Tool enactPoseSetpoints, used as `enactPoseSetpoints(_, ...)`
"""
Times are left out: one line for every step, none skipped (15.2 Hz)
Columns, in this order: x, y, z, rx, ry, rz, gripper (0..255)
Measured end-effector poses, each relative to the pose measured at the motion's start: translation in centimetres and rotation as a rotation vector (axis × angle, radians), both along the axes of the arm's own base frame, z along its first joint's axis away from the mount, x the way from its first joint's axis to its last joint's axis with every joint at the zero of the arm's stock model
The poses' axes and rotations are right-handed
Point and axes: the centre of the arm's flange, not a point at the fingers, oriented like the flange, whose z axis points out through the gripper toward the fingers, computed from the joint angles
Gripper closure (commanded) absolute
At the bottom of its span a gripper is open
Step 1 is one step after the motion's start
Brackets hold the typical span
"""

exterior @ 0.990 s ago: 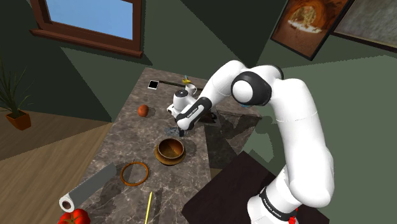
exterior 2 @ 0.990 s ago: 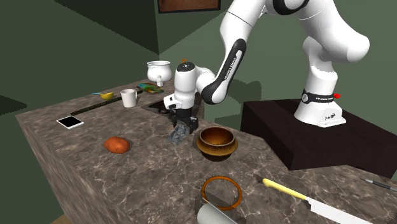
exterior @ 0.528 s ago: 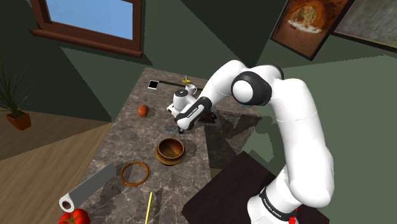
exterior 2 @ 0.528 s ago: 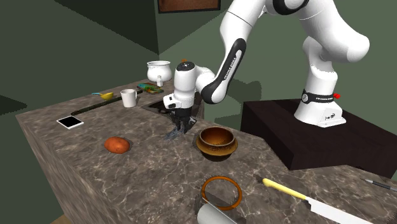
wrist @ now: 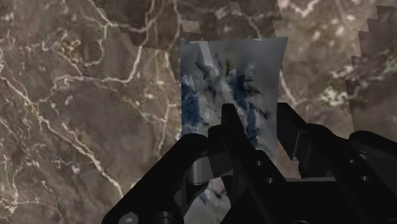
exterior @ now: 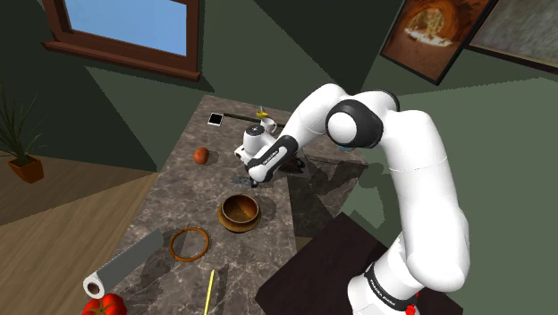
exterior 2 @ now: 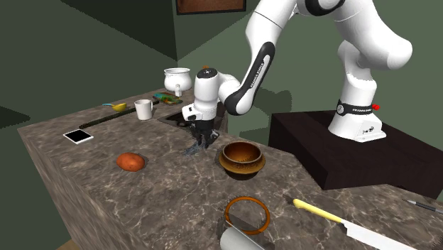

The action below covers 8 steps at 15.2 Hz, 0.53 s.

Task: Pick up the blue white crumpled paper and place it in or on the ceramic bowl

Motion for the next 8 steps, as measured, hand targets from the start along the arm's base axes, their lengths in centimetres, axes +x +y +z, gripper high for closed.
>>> enactPoseSetpoints(0.0,0.0,0.3,-0.001,0.0,-0.001,255)
enactPoseSetpoints(0.0,-0.1,0.7,0.0,0.001,-0.001,255)
enactPoseSetpoints(0.0,-0.1,1.2,-0.001,0.0,-0.002,255)
enactPoseSetpoints(-0.1,-0.1,1.7,-0.001,0.001,-0.002,255)
enactPoseSetpoints(0.0,-0.2,2.2,-0.001,0.001,-0.003,255)
enactPoseSetpoints(0.0,-0.2,2.7,-0.001,0.001,-0.003,255)
enactPoseSetpoints(0.0,-0.2,3.3,-0.001,0.002,-0.003,255)
enactPoseSetpoints(0.0,-0.2,3.8,-0.001,0.003,-0.003,255)
